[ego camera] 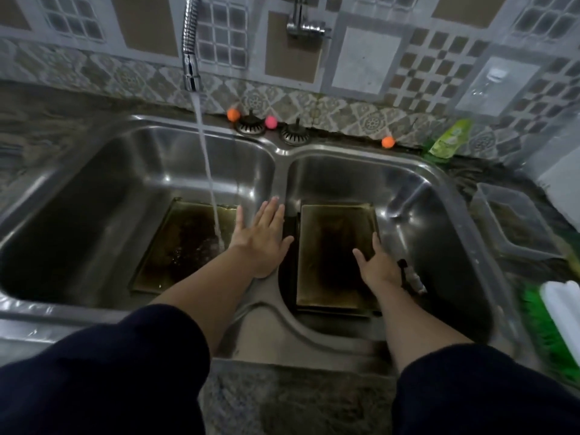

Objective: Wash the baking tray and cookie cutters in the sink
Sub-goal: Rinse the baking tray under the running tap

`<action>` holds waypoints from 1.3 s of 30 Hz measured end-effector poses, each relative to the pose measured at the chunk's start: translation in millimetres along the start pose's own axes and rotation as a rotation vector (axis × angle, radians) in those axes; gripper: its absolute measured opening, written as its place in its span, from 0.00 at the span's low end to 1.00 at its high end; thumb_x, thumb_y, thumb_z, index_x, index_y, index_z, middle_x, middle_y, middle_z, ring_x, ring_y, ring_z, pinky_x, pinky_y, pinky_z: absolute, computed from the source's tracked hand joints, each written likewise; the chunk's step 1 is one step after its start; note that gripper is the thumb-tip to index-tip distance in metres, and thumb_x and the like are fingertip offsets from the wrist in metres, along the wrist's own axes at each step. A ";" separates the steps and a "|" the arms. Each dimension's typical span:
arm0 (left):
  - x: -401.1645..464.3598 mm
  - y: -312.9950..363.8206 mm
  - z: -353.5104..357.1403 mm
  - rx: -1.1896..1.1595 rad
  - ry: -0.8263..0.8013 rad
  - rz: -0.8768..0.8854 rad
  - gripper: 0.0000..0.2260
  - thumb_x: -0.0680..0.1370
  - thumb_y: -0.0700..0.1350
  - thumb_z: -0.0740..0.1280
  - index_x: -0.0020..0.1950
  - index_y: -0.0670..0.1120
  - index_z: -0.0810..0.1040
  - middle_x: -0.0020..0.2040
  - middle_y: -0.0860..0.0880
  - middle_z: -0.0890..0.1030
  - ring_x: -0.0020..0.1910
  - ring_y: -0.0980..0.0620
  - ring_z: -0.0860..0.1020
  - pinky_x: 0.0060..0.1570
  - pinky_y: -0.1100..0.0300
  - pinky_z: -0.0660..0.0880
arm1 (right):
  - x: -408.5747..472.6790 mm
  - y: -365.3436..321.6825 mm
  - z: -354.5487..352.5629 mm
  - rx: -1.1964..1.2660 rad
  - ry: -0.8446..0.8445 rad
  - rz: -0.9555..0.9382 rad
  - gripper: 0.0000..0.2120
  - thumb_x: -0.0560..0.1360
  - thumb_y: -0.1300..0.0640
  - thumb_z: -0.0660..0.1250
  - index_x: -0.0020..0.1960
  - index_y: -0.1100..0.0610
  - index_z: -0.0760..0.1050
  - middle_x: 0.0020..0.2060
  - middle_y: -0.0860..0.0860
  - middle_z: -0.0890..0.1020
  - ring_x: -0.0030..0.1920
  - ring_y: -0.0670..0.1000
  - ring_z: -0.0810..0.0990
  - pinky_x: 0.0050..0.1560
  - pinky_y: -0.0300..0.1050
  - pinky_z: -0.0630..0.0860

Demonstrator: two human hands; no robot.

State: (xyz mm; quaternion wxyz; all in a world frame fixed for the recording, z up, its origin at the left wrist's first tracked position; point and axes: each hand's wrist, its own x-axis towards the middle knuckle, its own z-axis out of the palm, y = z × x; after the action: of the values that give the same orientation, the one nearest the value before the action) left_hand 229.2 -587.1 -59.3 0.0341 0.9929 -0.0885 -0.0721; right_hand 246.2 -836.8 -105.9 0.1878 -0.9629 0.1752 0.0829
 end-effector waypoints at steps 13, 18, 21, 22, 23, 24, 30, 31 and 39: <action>1.9 -1.9 -1.9 -0.010 -0.019 0.020 0.33 0.79 0.64 0.40 0.78 0.47 0.38 0.78 0.49 0.36 0.76 0.51 0.36 0.73 0.40 0.37 | -0.8 -6.5 23.1 -0.229 -0.093 -0.010 0.34 0.77 0.37 0.57 0.78 0.44 0.47 0.69 0.60 0.63 0.67 0.61 0.64 0.64 0.55 0.66; 1.8 -3.4 -1.7 -0.098 -0.018 0.032 0.31 0.81 0.62 0.40 0.78 0.47 0.38 0.77 0.49 0.35 0.76 0.51 0.35 0.73 0.40 0.36 | -5.4 -40.1 6.1 -0.166 -0.038 -0.039 0.29 0.79 0.40 0.54 0.77 0.47 0.54 0.72 0.60 0.60 0.71 0.62 0.58 0.68 0.57 0.62; 2.4 -8.7 -1.5 -0.199 -0.050 0.079 0.30 0.80 0.62 0.40 0.78 0.48 0.39 0.77 0.50 0.34 0.76 0.51 0.35 0.72 0.40 0.35 | -12.5 -86.2 -7.8 -0.019 0.059 -0.152 0.26 0.80 0.42 0.55 0.76 0.47 0.58 0.74 0.58 0.60 0.73 0.61 0.58 0.71 0.57 0.60; 1.9 -12.8 -2.6 -0.223 -0.064 0.109 0.30 0.80 0.62 0.41 0.78 0.49 0.39 0.77 0.50 0.35 0.76 0.52 0.35 0.72 0.40 0.35 | -16.6 -105.1 -12.3 0.021 0.097 -0.194 0.25 0.80 0.42 0.55 0.75 0.47 0.60 0.74 0.58 0.61 0.73 0.60 0.59 0.71 0.57 0.60; 1.1 -19.4 -3.9 -0.230 -0.076 0.141 0.29 0.81 0.62 0.41 0.78 0.50 0.40 0.78 0.51 0.35 0.76 0.52 0.35 0.72 0.40 0.35 | -21.2 -124.8 -16.4 0.055 0.127 -0.237 0.24 0.80 0.43 0.56 0.74 0.46 0.61 0.73 0.57 0.63 0.72 0.60 0.60 0.71 0.57 0.60; 0.1 -28.7 -5.8 -0.227 -0.088 0.165 0.28 0.81 0.62 0.42 0.78 0.52 0.40 0.78 0.52 0.36 0.76 0.53 0.36 0.73 0.40 0.36 | -26.4 -145.7 -19.9 0.080 0.146 -0.282 0.23 0.80 0.44 0.56 0.74 0.46 0.63 0.72 0.57 0.65 0.71 0.60 0.62 0.71 0.57 0.61; -11.8 -126.5 -13.0 -0.266 -0.300 0.048 0.22 0.82 0.59 0.46 0.77 0.62 0.49 0.78 0.54 0.37 0.77 0.48 0.42 0.72 0.36 0.44 | -60.0 -244.8 3.6 0.216 0.109 -0.491 0.20 0.80 0.49 0.59 0.71 0.49 0.67 0.66 0.55 0.72 0.67 0.57 0.68 0.67 0.50 0.67; -13.6 -145.1 -11.0 -0.272 -0.317 0.011 0.22 0.82 0.59 0.46 0.77 0.61 0.49 0.78 0.54 0.37 0.77 0.48 0.43 0.73 0.37 0.46 | -62.8 -254.1 17.2 0.241 0.065 -0.478 0.21 0.80 0.49 0.59 0.71 0.48 0.67 0.66 0.55 0.73 0.66 0.56 0.70 0.66 0.50 0.68; -7.5 -230.7 33.8 -0.421 -0.454 -0.237 0.28 0.81 0.62 0.48 0.78 0.58 0.42 0.78 0.47 0.36 0.77 0.38 0.44 0.74 0.40 0.50 | -66.7 -262.5 132.2 0.238 -0.284 -0.066 0.30 0.79 0.47 0.59 0.76 0.40 0.49 0.73 0.56 0.59 0.70 0.60 0.64 0.66 0.58 0.70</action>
State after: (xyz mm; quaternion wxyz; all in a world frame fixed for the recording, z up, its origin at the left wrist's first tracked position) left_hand 256.3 -361.0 -110.2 0.2094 0.9260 0.0391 -0.3116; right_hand 268.9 -536.9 -124.6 0.3259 -0.9177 0.1239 0.1903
